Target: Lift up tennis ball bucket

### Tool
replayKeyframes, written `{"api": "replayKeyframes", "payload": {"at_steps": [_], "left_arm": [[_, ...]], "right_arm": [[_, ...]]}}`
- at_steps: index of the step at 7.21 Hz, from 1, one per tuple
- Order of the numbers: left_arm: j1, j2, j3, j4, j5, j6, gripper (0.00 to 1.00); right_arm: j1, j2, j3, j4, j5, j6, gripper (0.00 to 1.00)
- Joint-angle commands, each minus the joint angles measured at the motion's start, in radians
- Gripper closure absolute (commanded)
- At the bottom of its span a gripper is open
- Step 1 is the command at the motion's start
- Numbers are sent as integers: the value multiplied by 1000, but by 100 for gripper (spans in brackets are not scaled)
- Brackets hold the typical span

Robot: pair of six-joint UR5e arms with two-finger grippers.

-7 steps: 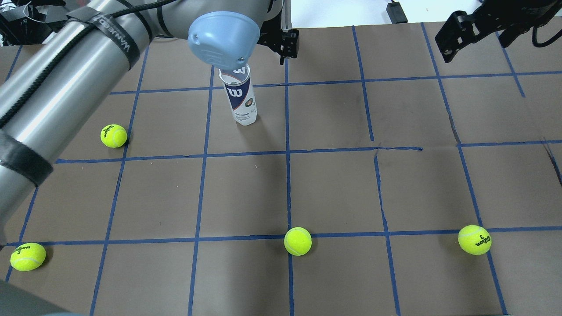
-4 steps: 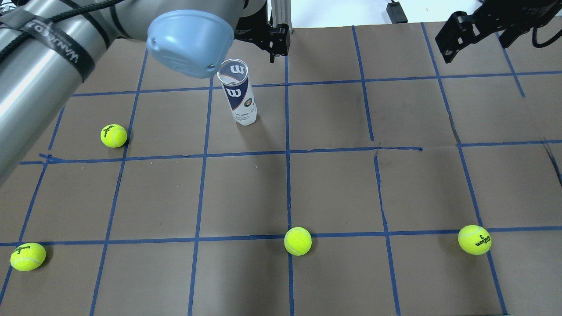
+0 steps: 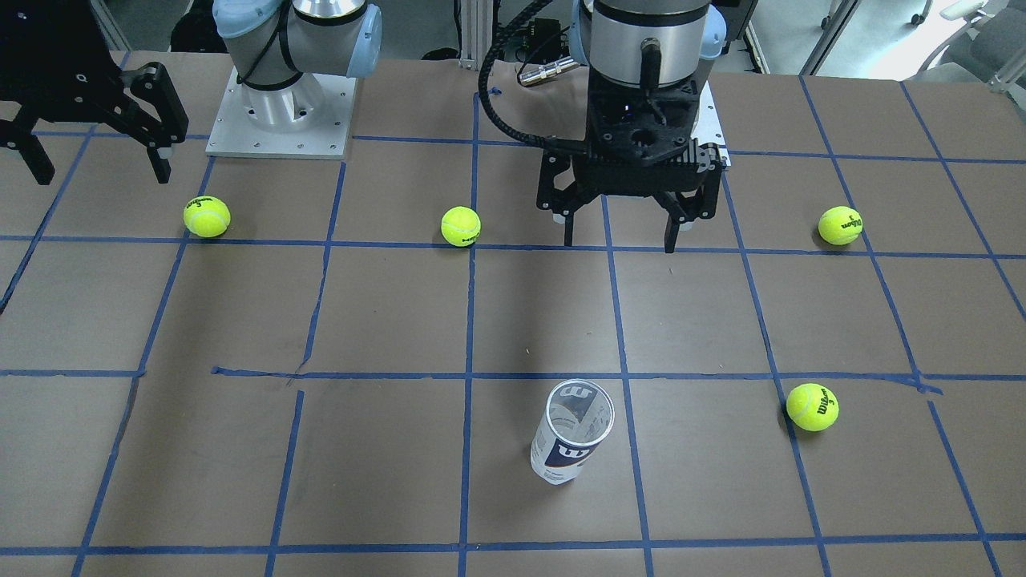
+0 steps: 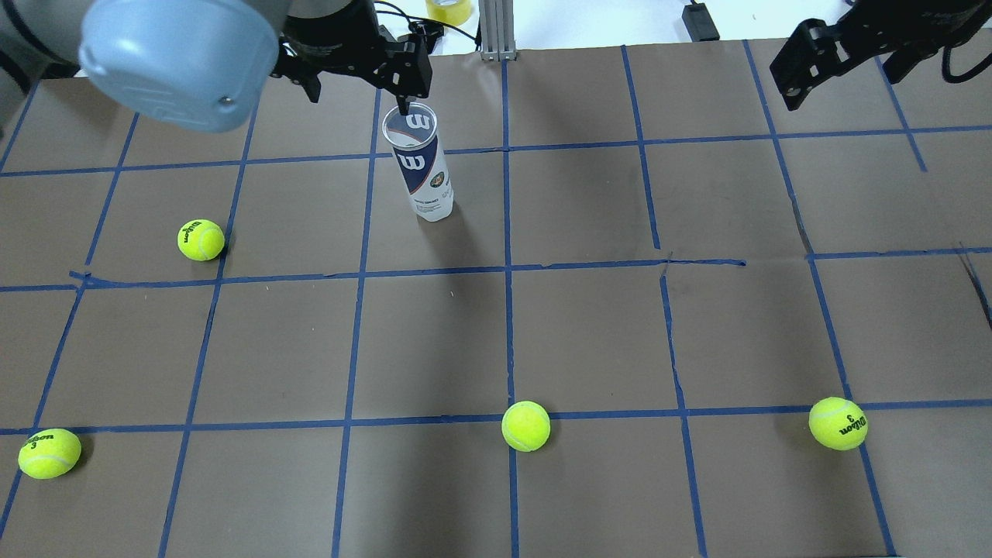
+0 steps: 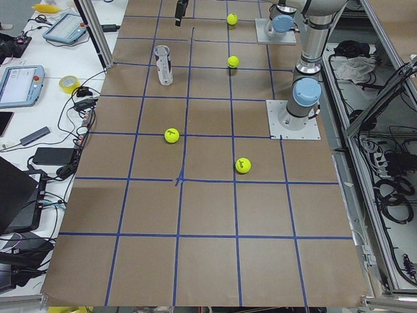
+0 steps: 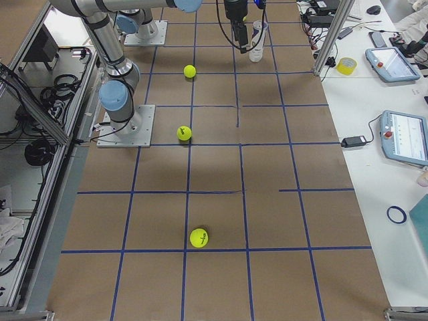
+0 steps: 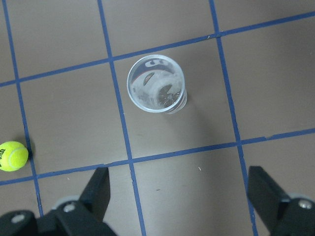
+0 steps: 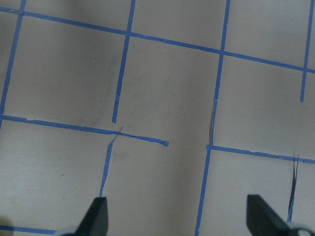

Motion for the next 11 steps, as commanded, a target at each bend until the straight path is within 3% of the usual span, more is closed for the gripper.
{"api": "replayKeyframes", "payload": {"at_steps": [1,8,11], "left_arm": [[41,73,-69,-17,-15,40,0],[107,134,-117,-43,-55,43,0],[129,133,-123,-33,-116,48,0]], "right_arm": [[1,-1,-1,1,-3,0,0],[0,1,1,10,-2,0,0],[0,1,1,9,-3,0,0]]}}
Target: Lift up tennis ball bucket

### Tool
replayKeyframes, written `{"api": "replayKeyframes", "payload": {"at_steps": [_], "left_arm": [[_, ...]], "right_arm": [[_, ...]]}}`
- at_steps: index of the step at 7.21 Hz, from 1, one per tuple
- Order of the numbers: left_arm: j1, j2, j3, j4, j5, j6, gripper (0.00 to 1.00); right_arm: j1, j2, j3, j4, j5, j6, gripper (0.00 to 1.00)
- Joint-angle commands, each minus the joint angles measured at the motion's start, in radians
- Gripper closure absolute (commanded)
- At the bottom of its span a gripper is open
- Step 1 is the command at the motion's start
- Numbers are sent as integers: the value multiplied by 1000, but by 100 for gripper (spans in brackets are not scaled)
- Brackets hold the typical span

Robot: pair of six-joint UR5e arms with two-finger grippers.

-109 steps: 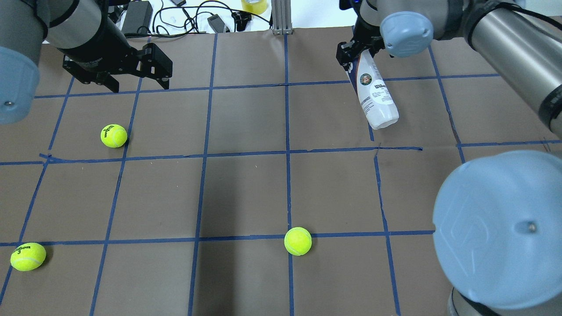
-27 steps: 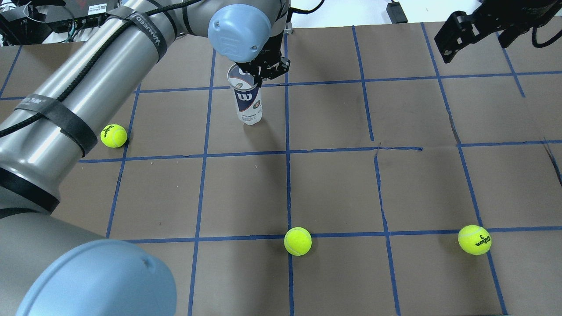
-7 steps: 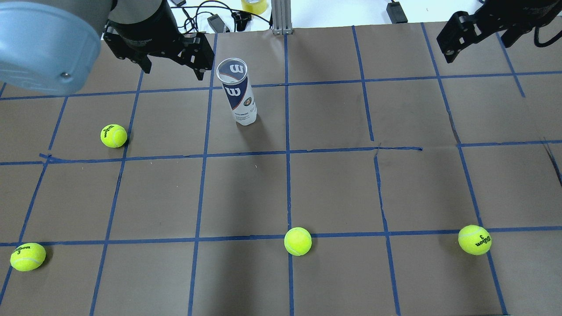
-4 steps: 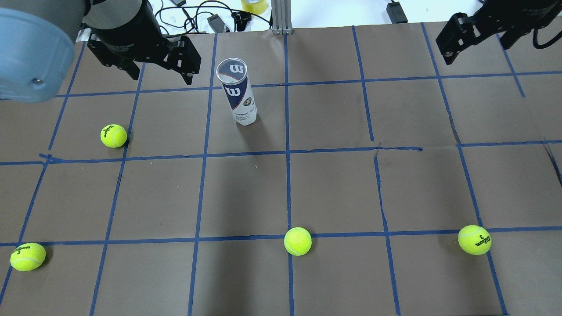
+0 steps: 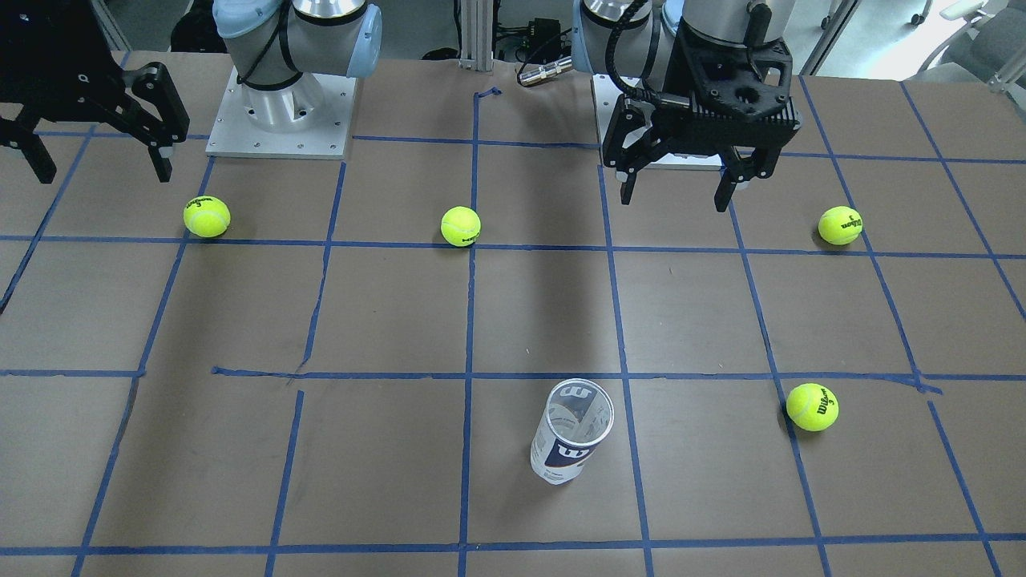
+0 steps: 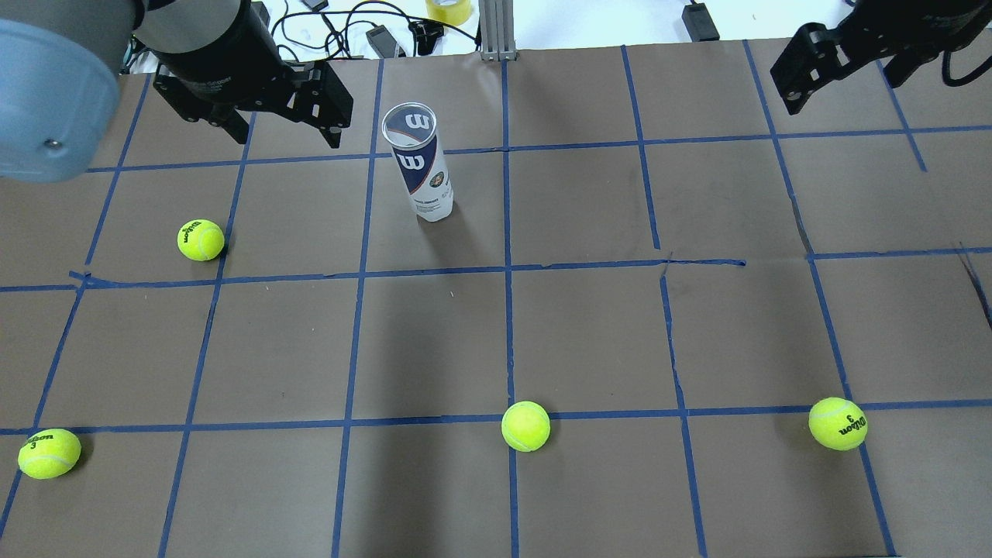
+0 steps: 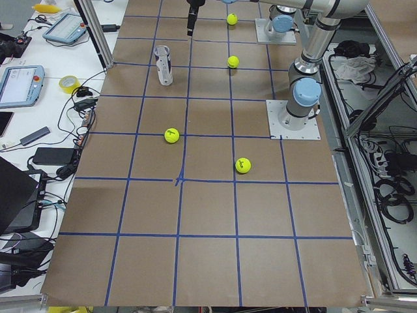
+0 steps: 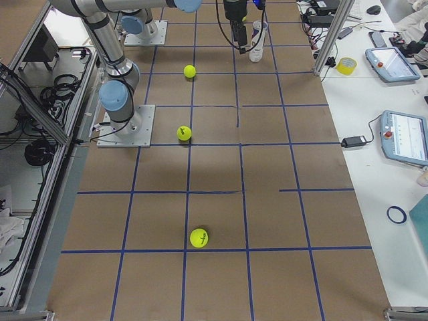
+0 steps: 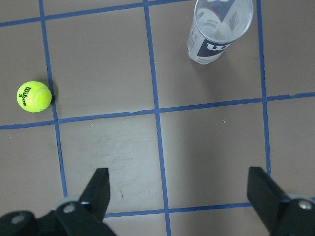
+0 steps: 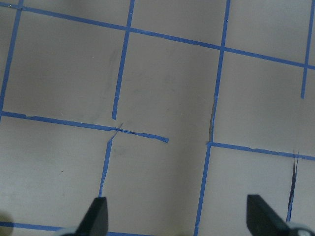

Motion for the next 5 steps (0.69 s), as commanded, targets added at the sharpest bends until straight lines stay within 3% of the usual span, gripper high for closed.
{"api": "replayKeyframes", "payload": {"at_steps": [1,5], "left_arm": [[5,4,-11,2,-11,-3,0],[5,9,-22,3,-9,-6,0]], "right_arm": [[0,1,0,-2,-1,0,0],[0,-1,0,4,-5,0,0]]}}
